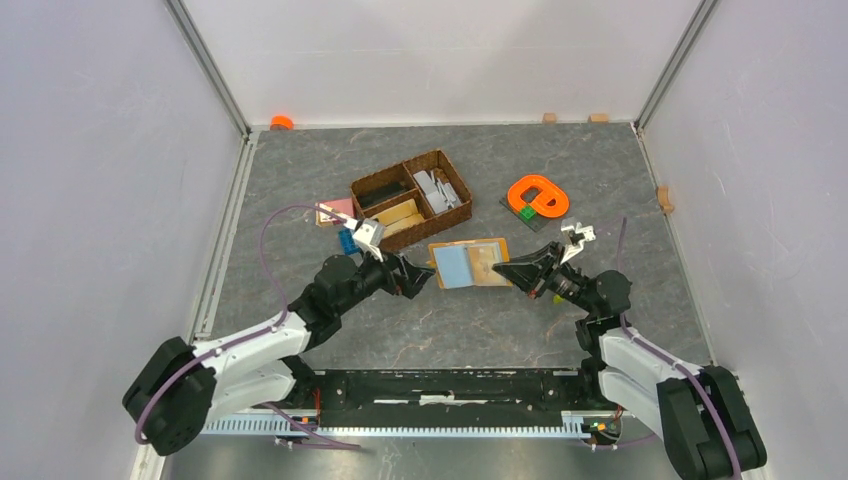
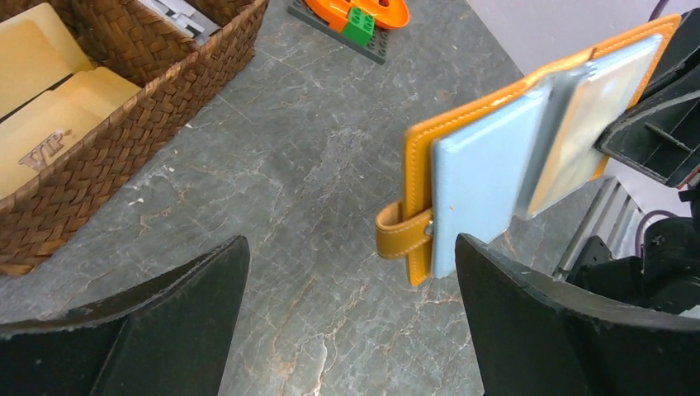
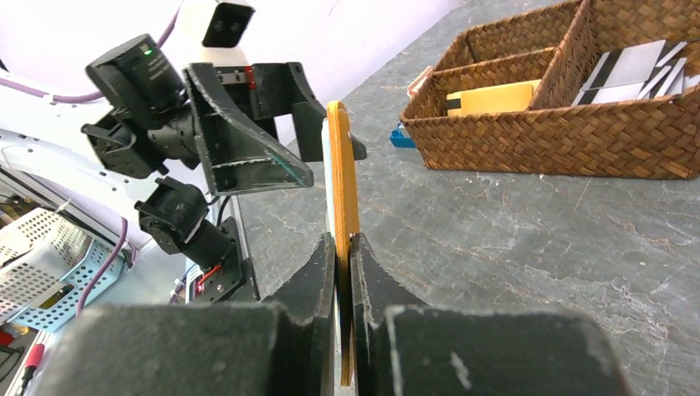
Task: Take the credit cards out of the card holder
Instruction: Remove the credit card from the card holder.
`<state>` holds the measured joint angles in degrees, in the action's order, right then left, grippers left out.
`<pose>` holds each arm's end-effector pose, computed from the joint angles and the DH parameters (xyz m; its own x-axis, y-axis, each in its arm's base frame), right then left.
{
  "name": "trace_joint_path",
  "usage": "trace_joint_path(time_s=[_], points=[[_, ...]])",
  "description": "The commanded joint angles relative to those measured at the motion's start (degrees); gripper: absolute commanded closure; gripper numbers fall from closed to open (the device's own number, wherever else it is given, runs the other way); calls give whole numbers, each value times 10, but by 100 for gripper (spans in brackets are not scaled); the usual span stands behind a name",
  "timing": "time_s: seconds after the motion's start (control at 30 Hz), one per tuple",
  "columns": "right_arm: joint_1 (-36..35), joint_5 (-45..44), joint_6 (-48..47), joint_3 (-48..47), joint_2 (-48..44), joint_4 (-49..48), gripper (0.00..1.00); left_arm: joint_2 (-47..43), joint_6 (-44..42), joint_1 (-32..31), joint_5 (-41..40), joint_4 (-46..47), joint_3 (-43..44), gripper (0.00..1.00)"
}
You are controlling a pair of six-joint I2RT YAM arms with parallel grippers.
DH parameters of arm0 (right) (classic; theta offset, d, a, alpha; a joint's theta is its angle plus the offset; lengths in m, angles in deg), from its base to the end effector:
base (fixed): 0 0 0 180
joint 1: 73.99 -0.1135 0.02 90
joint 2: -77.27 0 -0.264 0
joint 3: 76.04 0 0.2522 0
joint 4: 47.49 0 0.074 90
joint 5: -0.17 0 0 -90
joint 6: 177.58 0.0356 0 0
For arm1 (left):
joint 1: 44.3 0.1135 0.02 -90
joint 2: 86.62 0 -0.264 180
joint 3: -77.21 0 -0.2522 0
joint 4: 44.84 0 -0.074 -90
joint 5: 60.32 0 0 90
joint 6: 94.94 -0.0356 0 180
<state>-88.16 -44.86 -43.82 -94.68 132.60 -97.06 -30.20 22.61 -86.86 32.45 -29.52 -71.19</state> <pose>0.1575 0.0657 0.2020 -0.4257 0.3972 -0.8130 -0.7570 0.3359 0.5605 0.1542 -0.1439 0.2095 -0.4365 -0.2264 -0.8708 0.5739 0.6753 -0.4633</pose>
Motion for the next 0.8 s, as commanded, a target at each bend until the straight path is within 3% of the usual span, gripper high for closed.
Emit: trace_joint_path(time_s=[0.0,0.23,0.33,0.43,0.57,0.77], points=[[-5,9,6,7,-13,-55,100,38,-2,34,98,111,19,0],[-11,36,81,24,11,-166,100,114,20,53,229,263,6,0],[-18,33,87,23,21,-172,100,148,44,54,269,338,0,0],[-26,24,85,18,37,-171,100,167,54,54,291,354,7,1],[-41,11,84,12,67,-177,100,187,80,54,315,398,5,17],[-60,-31,34,0,80,-111,100,185,72,54,270,352,7,55]])
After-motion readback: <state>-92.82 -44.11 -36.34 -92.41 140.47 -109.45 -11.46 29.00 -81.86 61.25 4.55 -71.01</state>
